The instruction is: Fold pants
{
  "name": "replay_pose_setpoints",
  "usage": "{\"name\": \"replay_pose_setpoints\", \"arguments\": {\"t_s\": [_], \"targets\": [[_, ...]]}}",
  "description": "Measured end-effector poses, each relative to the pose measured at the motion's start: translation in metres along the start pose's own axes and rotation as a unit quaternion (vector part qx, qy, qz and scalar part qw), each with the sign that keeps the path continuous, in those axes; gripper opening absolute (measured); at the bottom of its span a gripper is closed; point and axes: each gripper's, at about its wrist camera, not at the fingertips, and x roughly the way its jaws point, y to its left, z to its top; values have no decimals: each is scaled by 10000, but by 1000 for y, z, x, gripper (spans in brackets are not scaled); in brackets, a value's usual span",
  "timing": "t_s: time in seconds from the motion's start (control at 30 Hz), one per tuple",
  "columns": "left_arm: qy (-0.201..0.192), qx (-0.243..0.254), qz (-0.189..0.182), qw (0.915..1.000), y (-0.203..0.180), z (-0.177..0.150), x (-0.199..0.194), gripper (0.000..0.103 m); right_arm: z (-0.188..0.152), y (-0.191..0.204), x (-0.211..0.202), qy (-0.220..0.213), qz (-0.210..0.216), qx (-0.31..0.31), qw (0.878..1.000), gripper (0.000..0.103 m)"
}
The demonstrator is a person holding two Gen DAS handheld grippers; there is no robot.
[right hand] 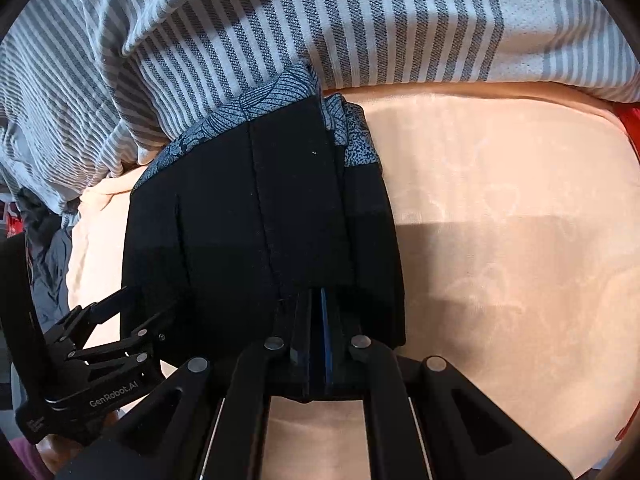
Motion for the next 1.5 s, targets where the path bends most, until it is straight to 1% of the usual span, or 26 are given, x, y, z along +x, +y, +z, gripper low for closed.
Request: {"name": "replay_pose_setpoints", "arguments": {"t_s": [0.2, 0.27, 0.3, 0.37, 0.4, 0.43, 0.5, 0.53, 0.63, 0.7, 0.77, 0.8, 0.83, 0.87, 0.9, 0.93, 0.97, 1.03, 1.1, 1.13, 1.2, 1.27, 1.3, 1.4, 1.5], "targets": [[50, -24, 12, 10000, 0, 2, 3, 94, -1, 1, -2, -27, 19, 47, 10000, 6], [40, -27, 2, 10000, 0, 2, 4, 94, -2, 2, -5, -34, 58, 53, 10000, 10], [41, -26, 4, 10000, 0, 2, 3, 94, -3, 3, -7, -41, 88, 48, 9999, 15], [35, -37, -3, 10000, 0, 1, 3, 94, -4, 6, -9, -27, 63, 1, 10000, 18], [32, -39, -5, 10000, 0, 0, 2, 94, -5, 7, -10, -20, 53, -23, 10000, 22], [28, -38, -4, 10000, 0, 0, 2, 94, -5, 8, -11, -10, 83, -32, 10000, 29], [26, -41, -6, 10000, 0, 0, 2, 94, -7, 10, -12, 12, 133, -57, 9999, 38], [25, -46, -11, 10000, 0, -1, 1, 94, -9, 13, -14, 20, 119, -112, 9999, 40], [54, -80, -26, 9999, 1, 0, 0, 94, -12, 17, -16, 49, 61, -219, 9997, 45], [107, -111, -25, 9999, 3, 1, -4, 94, -13, 15, -16, 75, 75, -226, 9997, 46], [22, -101, -74, 9999, 9, 3, -14, 94, -13, 12, -20, 75, 159, -229, 9996, 48], [-40, -96, -86, 9999, 14, 5, -18, 94, -12, 9, -24, 43, 262, -199, 9994, 55], [-104, -92, -113, 9998, 19, 8, -22, 93, -10, 3, -28, -21, 427, -130, 9990, 69], [-154, -100, -169, 9997, 27, 12, -25, 93, -8, -1, -31, -61, 495, -96, 9987, 76], [-182, -134, -248, 9994, 37, 16, -26, 93, -4, -7, -33, -116, 585, -59, 9982, 80], [-182, -194, -372, 9990, 48, 22, -26, 94, 1, -15, -35, -175, 686, -26, 9975, 80], [-131, -234, -603, 9978, 59, 28, -24, 93, 6, -22, -36, -203, 779, -1, 9968, 80], [77, -265, -1040, 9942, 75, 37, -15, 93, 16, -32, -32, -200, 931, 19, 9955, 80], [237, -216, -1227, 9919, 88, 44, -4, 93, 25, -42, -25, -88, 1175, 83, 9930, 80], [310, -153, -1241, 9917, 93, 46, 1, 93, 31, -49, -16, 39, 1413, 148, 9899, 80], [434, -17, -1333, 9901, 98, 49, 11, 93, 36, -57, -6, 186, 1615, 206, 9865, 80], [593, -15, -1678, 9840, 105, 49, 21, 93, 40, -63, 11, 410, 1929, 251, 9800, 80], [640, -35, -1775, 9820, 108, 49, 26, 93, 40, -66, 17, 483, 1977, 274, 9787, 80], [811, -36, -2089, 9746, 115, 49, 42, 93, 43, -75, 32, 624, 2190, 272, 9734, 80], [956, -94, -2433, 9652, 117, 49, 55, 93, 44, -80, 39, 693, 2479, 300, 9658, 80]]}}
